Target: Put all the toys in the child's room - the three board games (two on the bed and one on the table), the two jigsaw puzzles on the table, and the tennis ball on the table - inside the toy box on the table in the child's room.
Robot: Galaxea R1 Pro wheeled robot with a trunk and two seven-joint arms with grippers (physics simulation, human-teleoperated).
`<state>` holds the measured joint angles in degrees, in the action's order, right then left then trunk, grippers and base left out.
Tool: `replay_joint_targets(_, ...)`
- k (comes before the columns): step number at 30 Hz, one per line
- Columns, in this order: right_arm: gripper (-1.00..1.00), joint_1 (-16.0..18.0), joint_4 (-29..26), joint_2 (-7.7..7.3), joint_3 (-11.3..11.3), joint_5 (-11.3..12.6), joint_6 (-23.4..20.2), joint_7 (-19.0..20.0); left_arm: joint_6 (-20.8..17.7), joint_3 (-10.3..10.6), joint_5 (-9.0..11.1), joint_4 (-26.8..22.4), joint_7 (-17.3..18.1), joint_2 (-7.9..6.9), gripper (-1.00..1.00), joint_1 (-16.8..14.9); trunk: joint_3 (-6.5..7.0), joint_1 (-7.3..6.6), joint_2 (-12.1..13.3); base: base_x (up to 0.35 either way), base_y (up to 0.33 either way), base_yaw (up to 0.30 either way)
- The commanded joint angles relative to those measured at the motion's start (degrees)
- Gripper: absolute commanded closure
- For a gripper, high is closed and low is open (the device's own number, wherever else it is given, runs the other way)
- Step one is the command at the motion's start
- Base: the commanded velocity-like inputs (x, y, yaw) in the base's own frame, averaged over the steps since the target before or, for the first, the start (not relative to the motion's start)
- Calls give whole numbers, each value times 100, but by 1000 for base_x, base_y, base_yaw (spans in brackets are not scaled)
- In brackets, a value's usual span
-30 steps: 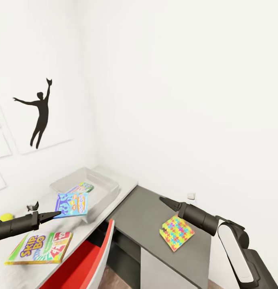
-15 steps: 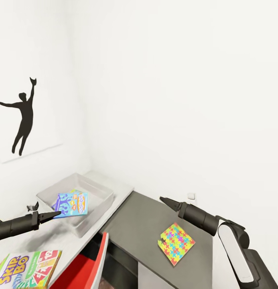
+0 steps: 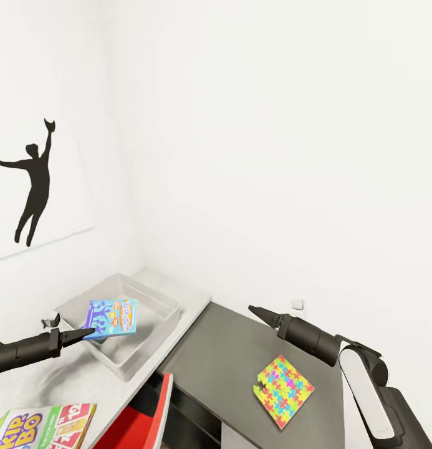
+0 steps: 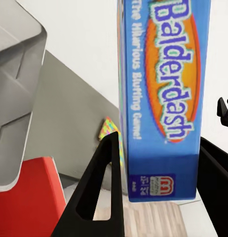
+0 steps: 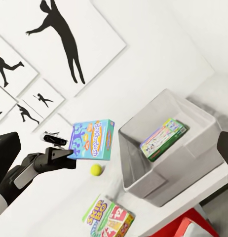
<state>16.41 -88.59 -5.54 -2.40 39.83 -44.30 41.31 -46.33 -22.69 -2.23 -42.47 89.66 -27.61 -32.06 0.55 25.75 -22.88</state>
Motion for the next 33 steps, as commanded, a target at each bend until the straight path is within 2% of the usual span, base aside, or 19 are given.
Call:
replay_joint_targets(1,-100,2,0,0,-7,16,-34,7,-60,-8,-24,2,34,1,100,-2,-2,4,-4,154,109,0)
replay_joint_targets(13,-100,3,0,0,-15,16,-34,8,-59,-8,-24,2,34,1,100,-2,-2,4,-4,171,28,0)
replay_joint_targets(33,-100,2,6,0,-23,9,-23,8,-52,-1,-24,2,34,11,100,-2,-2,4,-4,10,-2,0)
